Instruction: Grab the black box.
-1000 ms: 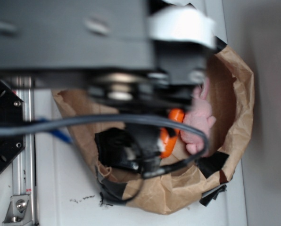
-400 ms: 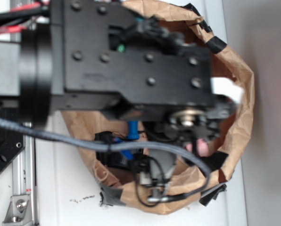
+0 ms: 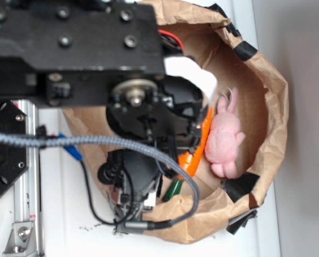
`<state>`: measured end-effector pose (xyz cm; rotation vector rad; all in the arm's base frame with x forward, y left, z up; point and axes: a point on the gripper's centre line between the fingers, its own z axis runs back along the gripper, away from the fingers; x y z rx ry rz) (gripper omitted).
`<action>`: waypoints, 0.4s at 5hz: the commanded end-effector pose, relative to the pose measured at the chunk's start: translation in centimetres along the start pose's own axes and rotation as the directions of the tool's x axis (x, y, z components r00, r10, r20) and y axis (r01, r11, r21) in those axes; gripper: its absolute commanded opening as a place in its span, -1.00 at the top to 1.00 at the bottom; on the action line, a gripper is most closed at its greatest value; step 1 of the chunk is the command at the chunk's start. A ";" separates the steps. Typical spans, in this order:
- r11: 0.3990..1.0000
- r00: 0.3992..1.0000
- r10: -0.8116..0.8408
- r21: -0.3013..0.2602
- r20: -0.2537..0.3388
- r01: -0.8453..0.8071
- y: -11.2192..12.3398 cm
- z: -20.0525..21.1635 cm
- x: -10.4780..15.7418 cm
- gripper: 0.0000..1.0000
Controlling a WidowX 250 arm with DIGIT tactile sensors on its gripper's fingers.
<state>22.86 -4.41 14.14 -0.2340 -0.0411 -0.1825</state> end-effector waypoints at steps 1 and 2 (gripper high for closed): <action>1.000 0.999 0.028 0.005 0.014 -0.028 2.8 -0.5 -0.4 -1.00; 0.999 0.999 0.042 -0.006 -0.008 -0.042 3.5 -1.8 0.2 -1.00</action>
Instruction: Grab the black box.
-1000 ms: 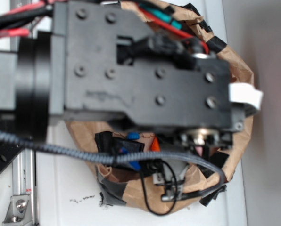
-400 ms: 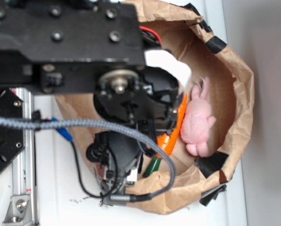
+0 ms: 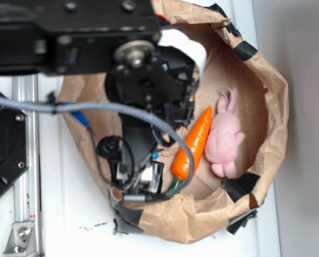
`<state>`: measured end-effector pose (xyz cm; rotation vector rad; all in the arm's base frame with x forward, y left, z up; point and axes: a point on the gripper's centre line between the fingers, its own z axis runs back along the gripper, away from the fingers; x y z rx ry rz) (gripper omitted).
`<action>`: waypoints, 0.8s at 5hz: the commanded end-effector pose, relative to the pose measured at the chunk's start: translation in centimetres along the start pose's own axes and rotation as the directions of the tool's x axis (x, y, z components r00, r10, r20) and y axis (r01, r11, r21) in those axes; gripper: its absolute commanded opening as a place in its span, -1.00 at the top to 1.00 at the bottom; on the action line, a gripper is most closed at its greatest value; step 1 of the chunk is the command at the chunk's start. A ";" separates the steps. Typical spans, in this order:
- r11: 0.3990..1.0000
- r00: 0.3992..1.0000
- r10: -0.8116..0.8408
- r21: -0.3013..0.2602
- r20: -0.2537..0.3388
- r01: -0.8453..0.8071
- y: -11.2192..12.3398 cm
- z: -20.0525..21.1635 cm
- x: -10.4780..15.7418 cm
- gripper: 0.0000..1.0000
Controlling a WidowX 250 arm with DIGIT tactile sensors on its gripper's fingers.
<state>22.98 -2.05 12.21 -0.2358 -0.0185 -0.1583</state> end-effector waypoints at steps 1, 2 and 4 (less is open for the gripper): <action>0.999 0.998 -0.047 -0.008 -0.050 0.046 -1.0 -2.6 1.1 -1.00; 0.996 0.992 -0.089 -0.024 -0.090 0.087 -2.8 -4.2 0.5 -1.00; 0.955 0.992 -0.127 0.273 0.023 0.116 -3.8 -0.6 -0.2 -1.00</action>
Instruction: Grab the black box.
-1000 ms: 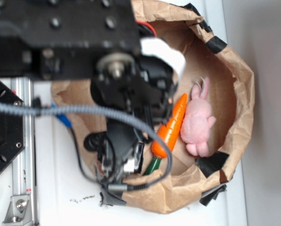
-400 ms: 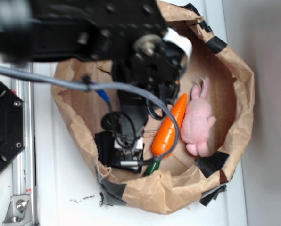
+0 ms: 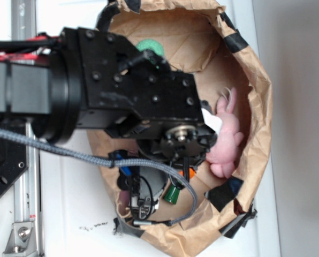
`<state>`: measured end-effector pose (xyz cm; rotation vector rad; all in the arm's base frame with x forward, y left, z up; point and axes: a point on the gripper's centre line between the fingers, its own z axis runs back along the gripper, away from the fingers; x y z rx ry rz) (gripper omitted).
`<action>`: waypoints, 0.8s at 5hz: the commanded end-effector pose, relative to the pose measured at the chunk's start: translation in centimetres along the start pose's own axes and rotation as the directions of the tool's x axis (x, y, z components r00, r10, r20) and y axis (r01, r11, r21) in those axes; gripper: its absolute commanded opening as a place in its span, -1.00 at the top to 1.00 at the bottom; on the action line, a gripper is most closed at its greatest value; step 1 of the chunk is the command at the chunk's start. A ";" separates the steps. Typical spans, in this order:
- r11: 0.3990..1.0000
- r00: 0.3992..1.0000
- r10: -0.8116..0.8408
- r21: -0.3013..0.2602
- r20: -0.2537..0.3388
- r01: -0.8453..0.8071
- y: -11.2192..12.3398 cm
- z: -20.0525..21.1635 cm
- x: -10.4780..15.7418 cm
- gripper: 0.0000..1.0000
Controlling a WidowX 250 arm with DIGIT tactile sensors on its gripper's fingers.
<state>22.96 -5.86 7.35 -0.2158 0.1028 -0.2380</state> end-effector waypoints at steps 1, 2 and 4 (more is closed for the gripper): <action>0.966 0.982 -0.129 0.239 0.141 0.093 -1.1 4.7 -0.9 -1.00; 0.973 0.981 -0.117 0.217 0.155 0.081 -1.3 4.7 -0.5 -1.00; 0.994 0.973 -0.027 0.113 0.229 0.001 1.7 6.5 -0.8 -1.00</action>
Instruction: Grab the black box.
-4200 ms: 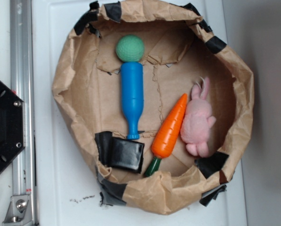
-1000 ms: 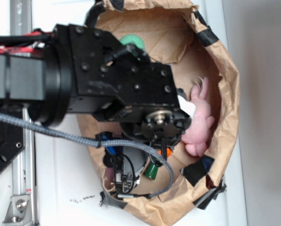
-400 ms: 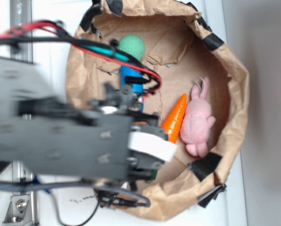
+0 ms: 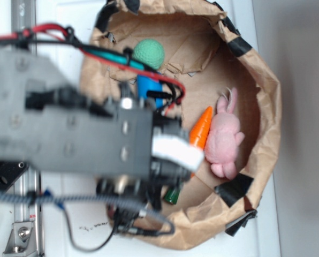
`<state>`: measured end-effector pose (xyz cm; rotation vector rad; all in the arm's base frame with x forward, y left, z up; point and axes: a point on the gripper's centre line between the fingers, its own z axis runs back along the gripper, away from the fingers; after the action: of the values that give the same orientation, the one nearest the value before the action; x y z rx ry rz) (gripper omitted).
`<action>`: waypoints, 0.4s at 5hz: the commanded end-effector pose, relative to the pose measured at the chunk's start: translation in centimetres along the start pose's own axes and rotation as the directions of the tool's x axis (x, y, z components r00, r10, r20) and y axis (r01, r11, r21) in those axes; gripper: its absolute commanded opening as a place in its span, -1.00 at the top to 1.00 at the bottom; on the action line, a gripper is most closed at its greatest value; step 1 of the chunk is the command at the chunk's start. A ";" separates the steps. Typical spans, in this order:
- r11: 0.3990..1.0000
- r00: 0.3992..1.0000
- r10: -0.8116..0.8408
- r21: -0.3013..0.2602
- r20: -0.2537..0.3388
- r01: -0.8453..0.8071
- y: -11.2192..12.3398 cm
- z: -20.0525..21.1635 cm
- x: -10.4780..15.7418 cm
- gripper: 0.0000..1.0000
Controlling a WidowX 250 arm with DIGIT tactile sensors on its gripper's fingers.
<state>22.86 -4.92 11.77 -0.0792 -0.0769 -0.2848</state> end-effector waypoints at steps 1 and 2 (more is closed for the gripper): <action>0.993 0.991 0.110 -0.053 0.076 -0.106 4.1 2.4 0.2 -1.00; 0.991 0.992 0.124 -0.046 0.034 -0.122 4.2 1.6 1.2 -1.00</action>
<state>24.64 -0.77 11.90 -0.1388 -0.0513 -0.1517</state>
